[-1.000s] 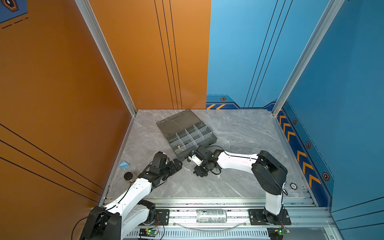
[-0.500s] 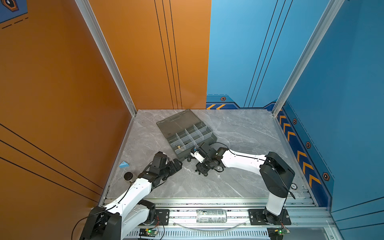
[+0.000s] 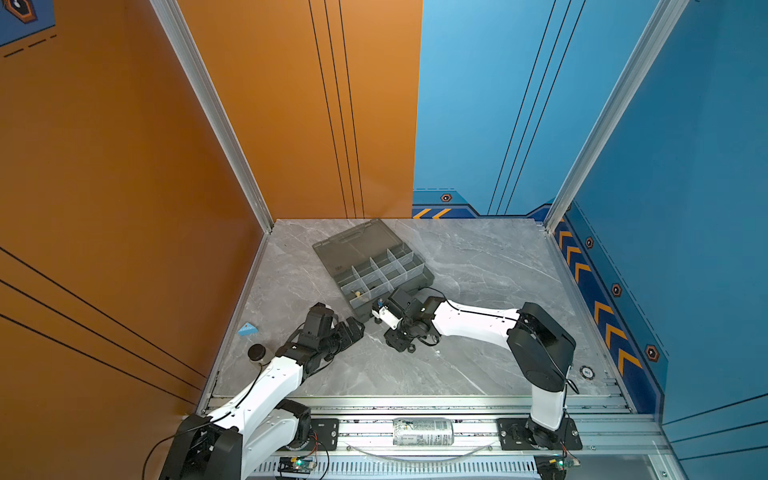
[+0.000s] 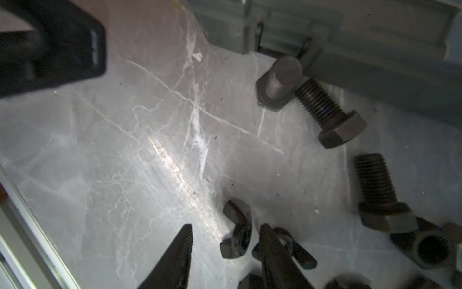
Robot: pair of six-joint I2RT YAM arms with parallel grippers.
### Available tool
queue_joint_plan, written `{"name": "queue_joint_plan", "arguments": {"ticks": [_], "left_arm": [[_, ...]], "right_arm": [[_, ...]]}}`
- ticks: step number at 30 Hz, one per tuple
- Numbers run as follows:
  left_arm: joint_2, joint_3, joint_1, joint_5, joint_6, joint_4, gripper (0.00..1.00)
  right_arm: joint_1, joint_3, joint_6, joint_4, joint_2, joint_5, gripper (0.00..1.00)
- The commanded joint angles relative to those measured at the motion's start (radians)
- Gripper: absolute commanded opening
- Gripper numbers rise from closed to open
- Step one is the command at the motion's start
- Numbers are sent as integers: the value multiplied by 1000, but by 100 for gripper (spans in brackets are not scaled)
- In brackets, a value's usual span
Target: Sort the screws and nuts into containers
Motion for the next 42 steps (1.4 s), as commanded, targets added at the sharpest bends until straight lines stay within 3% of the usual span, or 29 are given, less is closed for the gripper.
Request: {"name": "queue_joint_plan", "arguments": {"ticks": [1, 42], "left_arm": [[-10, -19, 5, 12, 0, -8, 98], [12, -8, 11, 20, 5, 5, 98]], "right_arm": [[2, 17, -4, -27, 11, -21, 46], [-4, -31, 5, -41, 50, 3, 29]]}}
